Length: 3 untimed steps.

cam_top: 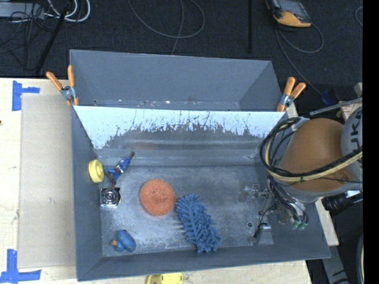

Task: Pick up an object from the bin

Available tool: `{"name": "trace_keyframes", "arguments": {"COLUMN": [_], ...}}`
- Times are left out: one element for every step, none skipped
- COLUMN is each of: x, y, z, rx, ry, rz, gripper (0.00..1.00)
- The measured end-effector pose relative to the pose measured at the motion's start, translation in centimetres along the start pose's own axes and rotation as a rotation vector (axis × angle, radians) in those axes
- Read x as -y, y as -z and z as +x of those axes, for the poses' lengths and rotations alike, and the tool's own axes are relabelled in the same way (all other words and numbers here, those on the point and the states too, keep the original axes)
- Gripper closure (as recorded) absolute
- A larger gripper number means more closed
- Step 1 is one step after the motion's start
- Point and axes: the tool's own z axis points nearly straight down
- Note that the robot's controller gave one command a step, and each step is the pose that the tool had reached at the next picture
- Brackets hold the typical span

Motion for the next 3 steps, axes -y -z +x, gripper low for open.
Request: {"name": "trace_keyframes", "arguments": {"x": [-3.9,-7.1,-9.6], "y": [-2.5,-5.5,-6.2], "z": [-0.9,-2.3,-3.8], "rx": [0.004,0.001,0.001], "ry": [0.019,0.023,0.012], "rz": [0.002,-0.004,0.0], "gripper": [0.0,0.0,0.0]}}
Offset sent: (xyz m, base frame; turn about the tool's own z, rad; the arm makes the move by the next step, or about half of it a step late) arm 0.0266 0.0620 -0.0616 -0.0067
